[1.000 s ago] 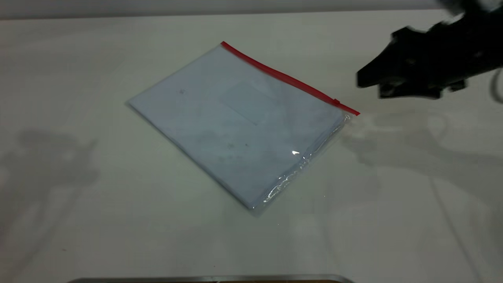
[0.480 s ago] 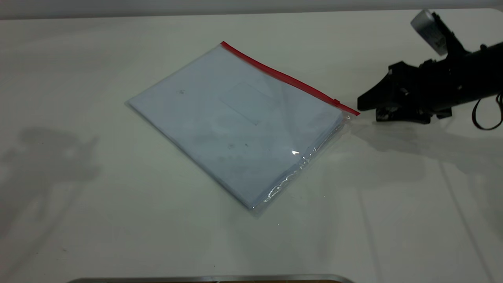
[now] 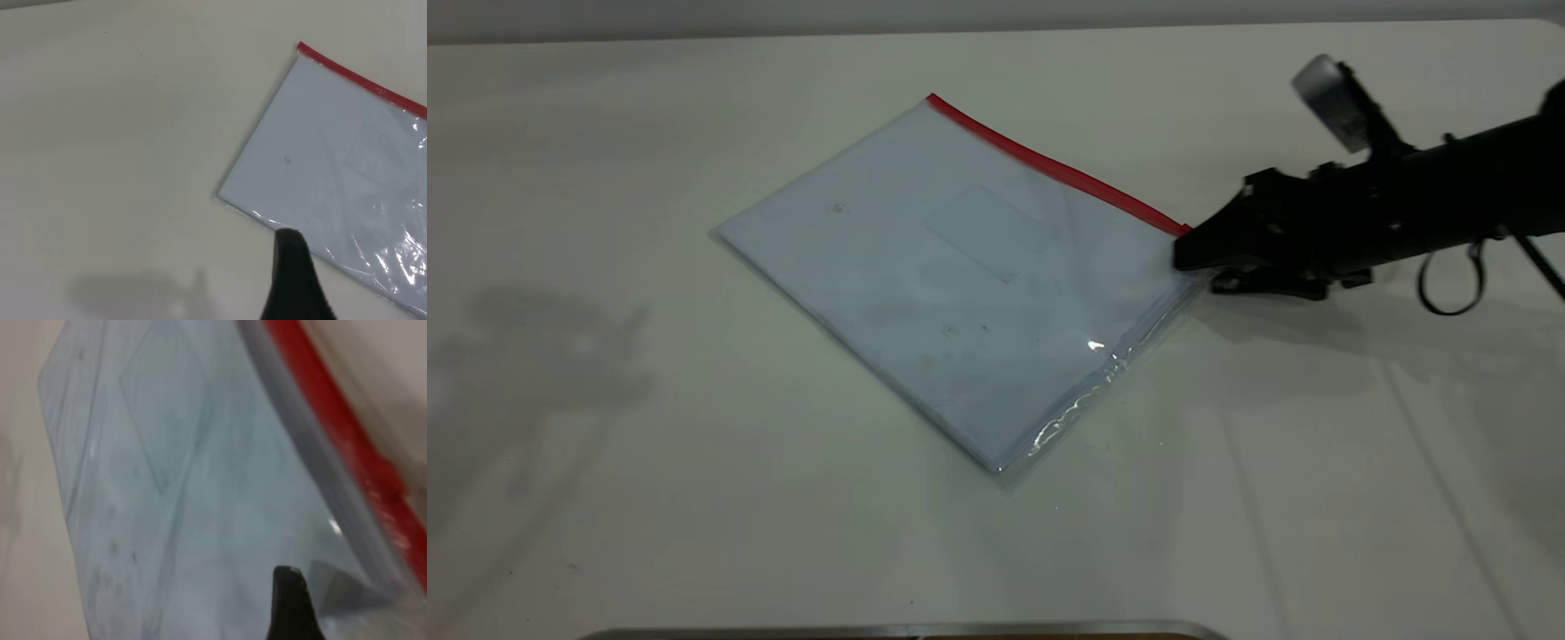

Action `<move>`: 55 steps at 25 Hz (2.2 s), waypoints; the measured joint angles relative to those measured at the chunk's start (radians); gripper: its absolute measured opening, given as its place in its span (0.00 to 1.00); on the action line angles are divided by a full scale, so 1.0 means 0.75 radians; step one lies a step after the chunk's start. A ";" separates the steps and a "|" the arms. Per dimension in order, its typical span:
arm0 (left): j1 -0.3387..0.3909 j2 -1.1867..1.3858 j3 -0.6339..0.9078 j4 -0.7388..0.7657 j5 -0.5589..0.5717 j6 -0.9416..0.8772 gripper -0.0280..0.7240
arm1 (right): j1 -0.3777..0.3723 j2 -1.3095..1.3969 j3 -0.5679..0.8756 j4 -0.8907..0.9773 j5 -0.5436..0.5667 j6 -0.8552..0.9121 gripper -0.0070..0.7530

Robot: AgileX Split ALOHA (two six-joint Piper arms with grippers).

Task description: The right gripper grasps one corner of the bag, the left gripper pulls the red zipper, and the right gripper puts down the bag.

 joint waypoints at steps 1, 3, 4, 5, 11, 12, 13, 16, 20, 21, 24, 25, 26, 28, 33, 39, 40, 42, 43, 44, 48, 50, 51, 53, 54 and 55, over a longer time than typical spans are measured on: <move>0.000 0.000 0.000 0.000 0.000 0.000 0.76 | 0.013 0.010 -0.015 0.000 0.002 0.007 0.71; 0.000 0.000 0.000 0.000 0.000 0.000 0.76 | 0.040 0.027 -0.042 0.001 0.012 0.030 0.70; 0.000 0.000 0.000 0.000 0.000 0.000 0.76 | 0.053 0.029 -0.047 0.001 0.012 0.039 0.68; 0.000 0.000 0.000 0.000 0.000 0.000 0.76 | 0.058 0.030 -0.050 0.001 0.013 0.043 0.66; 0.000 0.000 0.000 0.000 -0.005 0.000 0.76 | 0.068 0.030 -0.054 0.001 0.013 0.118 0.34; 0.000 0.000 0.000 0.000 -0.009 0.000 0.76 | 0.068 0.030 -0.054 0.001 0.016 0.125 0.27; 0.000 0.000 0.000 0.000 -0.011 0.000 0.76 | 0.068 0.030 -0.054 0.001 0.026 0.128 0.20; 0.000 0.000 0.000 0.000 -0.013 0.000 0.76 | 0.068 0.030 -0.054 0.000 0.084 0.132 0.06; 0.000 0.000 0.000 0.000 -0.014 0.000 0.76 | 0.066 0.027 -0.055 -0.086 0.224 0.132 0.06; 0.000 0.000 0.000 0.000 -0.014 0.000 0.76 | 0.066 0.018 -0.056 -0.149 0.259 0.139 0.06; 0.000 0.000 0.000 0.000 -0.014 0.000 0.76 | 0.066 -0.039 -0.058 -0.498 0.323 0.225 0.06; 0.000 0.002 0.000 0.000 -0.014 0.000 0.76 | 0.065 -0.068 -0.058 -0.640 0.314 0.286 0.06; 0.000 0.006 0.000 0.000 -0.014 0.000 0.76 | 0.061 -0.093 -0.060 -0.771 0.292 0.342 0.06; 0.000 0.030 0.000 0.000 -0.014 0.001 0.76 | 0.041 -0.154 -0.087 -0.974 0.201 0.490 0.06; -0.018 0.160 -0.019 -0.073 -0.055 0.072 0.76 | 0.016 -0.264 -0.274 -0.998 0.033 0.633 0.06; -0.124 0.452 -0.222 -0.287 -0.048 0.390 0.76 | 0.196 -0.286 -0.451 -0.889 0.108 0.600 0.05; -0.137 0.503 -0.277 -0.330 -0.029 0.441 0.76 | 0.222 -0.286 -0.460 -0.890 0.111 0.600 0.05; -0.154 0.633 -0.402 -0.408 0.048 0.572 0.76 | 0.252 -0.286 -0.473 -0.891 0.117 0.600 0.05; -0.160 0.690 -0.459 -0.453 0.109 0.641 0.76 | 0.259 -0.286 -0.474 -0.891 0.117 0.600 0.05; -0.167 0.759 -0.529 -0.498 0.179 0.703 0.76 | 0.265 -0.286 -0.474 -0.891 0.116 0.600 0.05; -0.202 1.025 -0.804 -0.611 0.417 0.932 0.76 | 0.265 -0.286 -0.474 -0.893 0.111 0.600 0.05; -0.226 1.143 -0.936 -0.617 0.536 0.974 0.76 | 0.265 -0.286 -0.474 -0.892 0.109 0.600 0.05; -0.241 1.203 -1.004 -0.617 0.595 0.982 0.76 | 0.265 -0.286 -0.474 -0.892 0.109 0.600 0.05; -0.270 1.318 -1.132 -0.617 0.694 0.986 0.76 | 0.265 -0.286 -0.474 -0.892 0.109 0.600 0.05; -0.282 1.363 -1.182 -0.617 0.742 0.986 0.76 | 0.266 -0.286 -0.474 -0.892 0.109 0.600 0.05; -0.297 1.414 -1.241 -0.617 0.780 0.986 0.76 | 0.268 -0.286 -0.474 -0.892 0.110 0.600 0.05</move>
